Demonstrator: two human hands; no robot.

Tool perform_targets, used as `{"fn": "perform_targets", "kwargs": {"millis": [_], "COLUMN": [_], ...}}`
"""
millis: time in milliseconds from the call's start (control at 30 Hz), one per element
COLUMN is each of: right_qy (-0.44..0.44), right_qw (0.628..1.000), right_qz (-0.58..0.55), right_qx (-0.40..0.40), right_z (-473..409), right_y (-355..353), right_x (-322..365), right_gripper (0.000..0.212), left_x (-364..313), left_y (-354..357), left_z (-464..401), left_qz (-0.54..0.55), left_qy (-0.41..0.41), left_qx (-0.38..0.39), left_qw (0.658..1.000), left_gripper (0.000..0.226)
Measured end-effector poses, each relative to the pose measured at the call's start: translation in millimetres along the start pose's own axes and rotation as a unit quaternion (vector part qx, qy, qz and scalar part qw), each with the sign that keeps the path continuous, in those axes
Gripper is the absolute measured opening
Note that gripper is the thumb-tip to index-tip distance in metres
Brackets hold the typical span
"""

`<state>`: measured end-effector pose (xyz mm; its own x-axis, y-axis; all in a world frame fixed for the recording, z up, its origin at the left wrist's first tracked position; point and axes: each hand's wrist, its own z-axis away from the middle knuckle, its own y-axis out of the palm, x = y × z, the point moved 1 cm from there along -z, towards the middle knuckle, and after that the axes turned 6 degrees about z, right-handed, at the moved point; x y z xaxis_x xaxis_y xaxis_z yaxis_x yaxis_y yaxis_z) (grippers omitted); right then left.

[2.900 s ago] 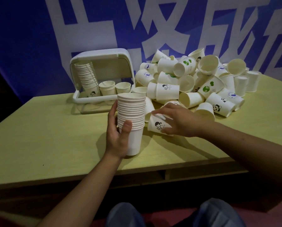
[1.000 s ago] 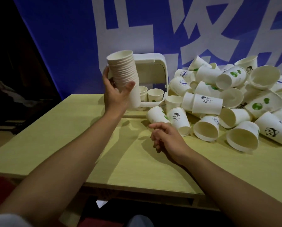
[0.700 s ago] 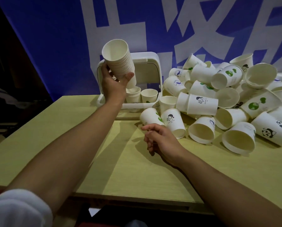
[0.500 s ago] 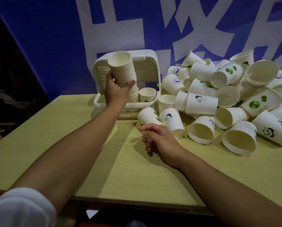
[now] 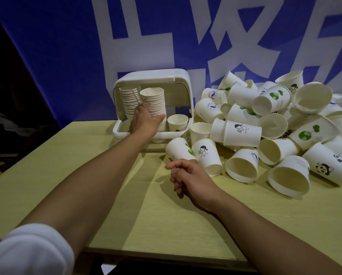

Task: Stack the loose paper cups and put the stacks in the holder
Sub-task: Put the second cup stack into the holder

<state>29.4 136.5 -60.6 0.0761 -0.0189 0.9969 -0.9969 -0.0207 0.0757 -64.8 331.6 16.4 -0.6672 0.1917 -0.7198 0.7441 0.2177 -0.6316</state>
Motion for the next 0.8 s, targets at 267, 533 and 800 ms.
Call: {"fn": "perform_targets", "kwargs": {"millis": [267,533,800], "right_qy": [-0.004,-0.022,-0.031], "right_qw": [1.000,0.997,0.996], "right_qz": [0.025,0.068,0.082], "right_qx": [-0.012,-0.019,-0.014], "right_z": [3,8,5], "right_y": [1,4,3], "right_x": [1,-1,-4], "right_gripper": [0.018,0.019,0.020], "left_x": [-10,-20,-33], "left_y": [5,19,48], "left_z": [-10,-18,-34], "left_qz": [0.036,0.174,0.268], "left_qy": [-0.072,-0.154,-0.187], "left_qx": [0.018,-0.042,-0.117], "left_qw": [0.997,0.972,0.938], "left_gripper": [0.091,0.080,0.078]}}
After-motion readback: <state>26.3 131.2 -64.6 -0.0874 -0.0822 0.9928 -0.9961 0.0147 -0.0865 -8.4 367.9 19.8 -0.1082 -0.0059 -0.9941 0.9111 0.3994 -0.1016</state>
